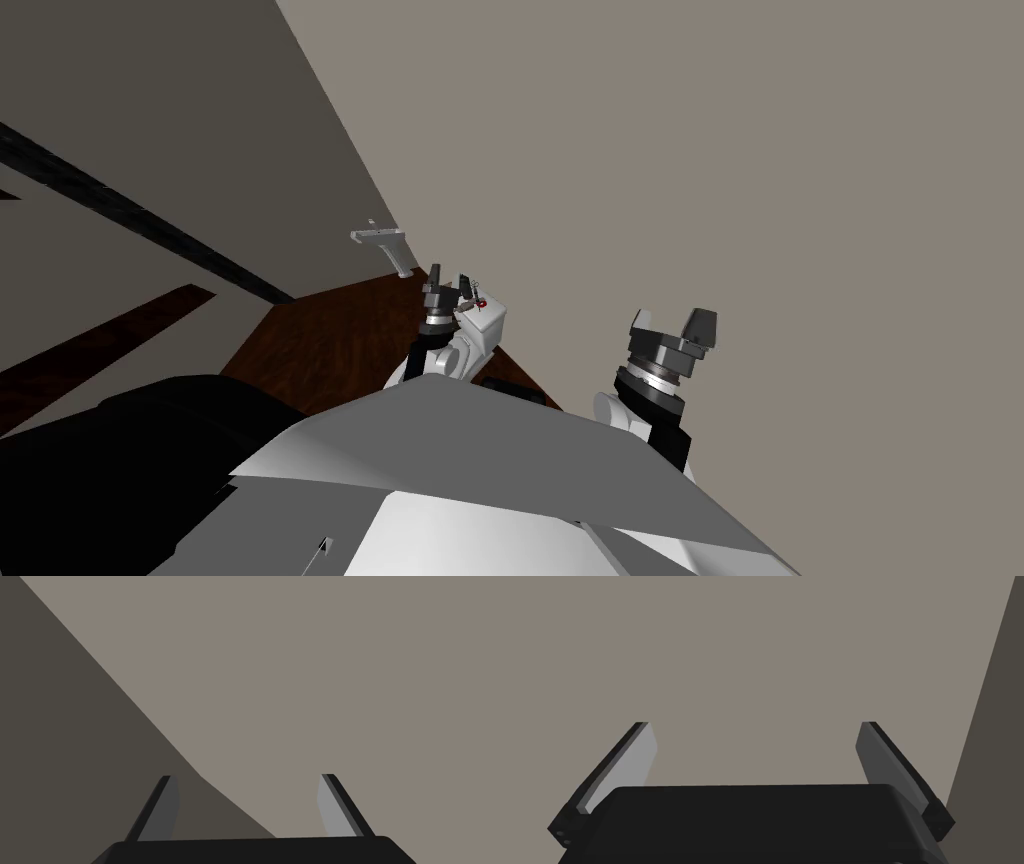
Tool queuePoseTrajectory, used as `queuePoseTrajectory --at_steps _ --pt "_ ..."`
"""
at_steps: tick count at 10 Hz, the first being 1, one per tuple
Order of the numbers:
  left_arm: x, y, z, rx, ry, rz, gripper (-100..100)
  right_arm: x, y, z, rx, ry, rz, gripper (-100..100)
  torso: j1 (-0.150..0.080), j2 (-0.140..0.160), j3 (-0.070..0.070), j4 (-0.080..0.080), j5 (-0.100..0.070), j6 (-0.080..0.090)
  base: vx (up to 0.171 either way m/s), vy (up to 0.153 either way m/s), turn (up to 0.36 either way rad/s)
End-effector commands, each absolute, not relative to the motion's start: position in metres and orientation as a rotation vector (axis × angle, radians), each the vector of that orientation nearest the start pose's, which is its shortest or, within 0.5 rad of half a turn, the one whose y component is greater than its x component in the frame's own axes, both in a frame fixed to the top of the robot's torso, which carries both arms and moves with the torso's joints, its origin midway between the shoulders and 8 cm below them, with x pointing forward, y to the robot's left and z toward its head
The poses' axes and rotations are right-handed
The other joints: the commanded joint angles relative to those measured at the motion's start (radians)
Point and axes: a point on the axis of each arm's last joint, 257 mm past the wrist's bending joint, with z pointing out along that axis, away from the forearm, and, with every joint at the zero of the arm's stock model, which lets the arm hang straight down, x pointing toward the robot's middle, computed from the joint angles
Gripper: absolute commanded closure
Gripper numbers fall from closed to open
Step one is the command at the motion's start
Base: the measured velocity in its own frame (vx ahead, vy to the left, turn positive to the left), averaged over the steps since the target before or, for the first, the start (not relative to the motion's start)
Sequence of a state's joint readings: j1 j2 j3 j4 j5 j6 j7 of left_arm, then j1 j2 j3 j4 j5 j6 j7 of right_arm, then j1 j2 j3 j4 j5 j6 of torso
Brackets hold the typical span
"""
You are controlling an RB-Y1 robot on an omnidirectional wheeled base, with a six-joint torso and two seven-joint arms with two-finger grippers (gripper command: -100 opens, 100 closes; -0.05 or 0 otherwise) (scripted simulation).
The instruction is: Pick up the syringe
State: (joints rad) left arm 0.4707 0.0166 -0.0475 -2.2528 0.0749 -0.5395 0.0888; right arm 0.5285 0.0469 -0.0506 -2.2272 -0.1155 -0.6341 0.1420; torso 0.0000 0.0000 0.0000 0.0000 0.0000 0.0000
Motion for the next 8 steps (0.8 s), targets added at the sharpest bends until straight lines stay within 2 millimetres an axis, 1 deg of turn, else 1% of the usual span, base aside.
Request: queuePoseTrajectory --at_steps 1,4,8 --pt "0.353 0.266 0.022 -0.697 0.570 -1.510 -100 0.320 -0.318 0.017 0.664 0.493 1.176 0 0.000 0.000 0.000 0.000 0.000 0.000 -0.007 -0.004 0.022" --pt "0.370 0.267 0.007 -0.720 0.625 -1.532 -100 0.320 -0.318 0.017 0.664 0.493 1.177 0 0.000 0.001 0.001 0.000 0.000 0.000 -0.017 -0.012 0.034" --pt "0.403 0.276 -0.019 -0.800 0.678 -1.572 -100 0.320 -0.318 0.017 0.664 0.493 1.177 0 -0.002 0.002 0.001 0.000 0.000 0.000 -0.031 -0.032 0.045"
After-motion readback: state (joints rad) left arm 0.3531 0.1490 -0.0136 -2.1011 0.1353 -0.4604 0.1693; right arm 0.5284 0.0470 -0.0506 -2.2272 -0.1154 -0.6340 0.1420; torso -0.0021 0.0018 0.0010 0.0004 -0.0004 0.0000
